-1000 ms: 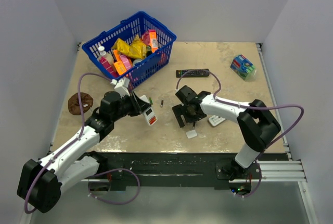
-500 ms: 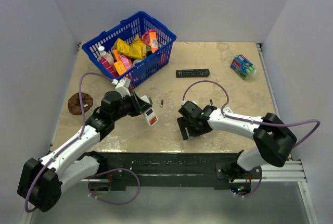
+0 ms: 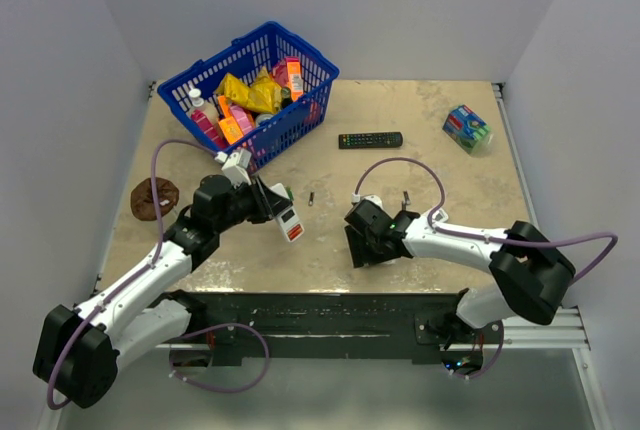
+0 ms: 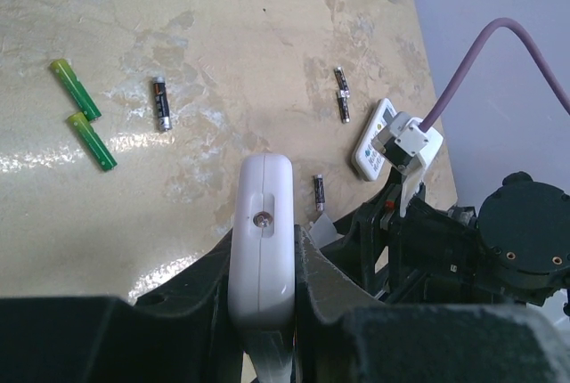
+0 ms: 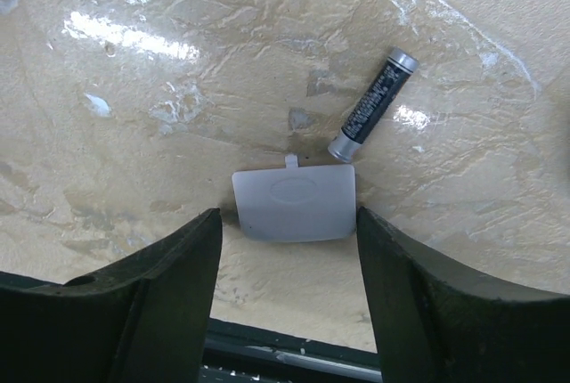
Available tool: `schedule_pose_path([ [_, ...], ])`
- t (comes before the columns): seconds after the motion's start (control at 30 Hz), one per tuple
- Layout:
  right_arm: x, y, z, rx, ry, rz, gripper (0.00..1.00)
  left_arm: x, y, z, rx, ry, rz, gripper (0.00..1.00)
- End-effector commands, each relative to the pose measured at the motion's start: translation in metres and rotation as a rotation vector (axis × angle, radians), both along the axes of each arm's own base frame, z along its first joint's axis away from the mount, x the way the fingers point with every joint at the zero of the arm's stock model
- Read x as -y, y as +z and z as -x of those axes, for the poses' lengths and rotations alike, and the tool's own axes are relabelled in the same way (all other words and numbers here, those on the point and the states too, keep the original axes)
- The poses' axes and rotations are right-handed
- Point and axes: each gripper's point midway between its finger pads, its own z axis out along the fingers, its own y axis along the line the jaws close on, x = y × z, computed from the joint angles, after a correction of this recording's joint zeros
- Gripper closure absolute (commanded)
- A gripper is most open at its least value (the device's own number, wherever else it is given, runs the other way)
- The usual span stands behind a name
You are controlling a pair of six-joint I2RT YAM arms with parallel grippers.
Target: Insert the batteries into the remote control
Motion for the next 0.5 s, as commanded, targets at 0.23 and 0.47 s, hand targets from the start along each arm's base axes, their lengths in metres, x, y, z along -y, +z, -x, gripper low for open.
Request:
schedule_pose_path([
  [0.23,0.001,0.004,0.011,-0.009,-0.02,-0.034,0.37,0.004,0.034,-0.007,0.093,-0.003,0.065,1.0],
  [0.47,0.004,-0.001,0.013,-0.011,-0.019,-0.015,0.41,0.005,0.036,-0.009,0.093,0.006,0.088,1.0],
])
